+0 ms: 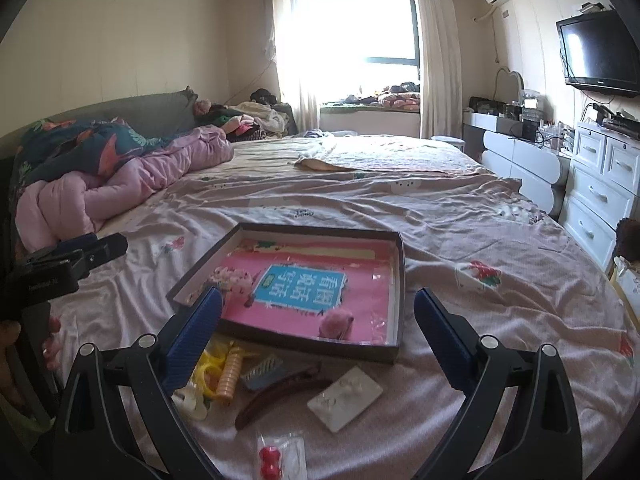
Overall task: Organize jewelry
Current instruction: 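Withdraw both tools from the tray back toward the remaining accessories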
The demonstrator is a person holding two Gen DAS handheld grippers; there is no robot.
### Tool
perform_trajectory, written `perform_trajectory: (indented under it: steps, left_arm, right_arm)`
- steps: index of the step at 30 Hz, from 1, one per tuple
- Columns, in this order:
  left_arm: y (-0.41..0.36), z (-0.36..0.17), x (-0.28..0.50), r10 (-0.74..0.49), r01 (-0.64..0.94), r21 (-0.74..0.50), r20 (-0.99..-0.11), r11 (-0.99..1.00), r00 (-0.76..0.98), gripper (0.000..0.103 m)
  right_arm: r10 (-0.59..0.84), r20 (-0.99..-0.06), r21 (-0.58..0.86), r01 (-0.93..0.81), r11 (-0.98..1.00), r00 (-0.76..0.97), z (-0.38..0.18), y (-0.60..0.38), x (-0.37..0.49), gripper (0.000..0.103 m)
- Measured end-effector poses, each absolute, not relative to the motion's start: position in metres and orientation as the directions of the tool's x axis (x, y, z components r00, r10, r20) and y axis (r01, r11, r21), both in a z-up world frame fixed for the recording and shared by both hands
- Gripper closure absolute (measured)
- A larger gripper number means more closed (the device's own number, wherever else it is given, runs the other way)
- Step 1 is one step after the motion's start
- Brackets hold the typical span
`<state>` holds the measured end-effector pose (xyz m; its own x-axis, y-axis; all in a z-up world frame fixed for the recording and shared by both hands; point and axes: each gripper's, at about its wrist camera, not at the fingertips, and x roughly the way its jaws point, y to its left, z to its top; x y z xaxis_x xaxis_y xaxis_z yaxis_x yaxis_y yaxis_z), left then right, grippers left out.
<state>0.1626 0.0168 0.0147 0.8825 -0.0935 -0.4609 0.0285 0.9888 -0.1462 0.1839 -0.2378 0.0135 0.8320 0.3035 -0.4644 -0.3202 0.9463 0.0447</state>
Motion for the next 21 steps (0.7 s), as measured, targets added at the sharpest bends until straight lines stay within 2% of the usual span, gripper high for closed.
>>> perform_trajectory:
  steps: [21]
  left_arm:
    - [0.014, -0.013, 0.129, -0.093, 0.033, -0.119, -0.538, 0.992, 0.838, 0.012]
  right_arm:
    - [0.323, -0.527, 0.024, -0.366, 0.930, 0.786, -0.008, -0.237, 0.142, 0.009]
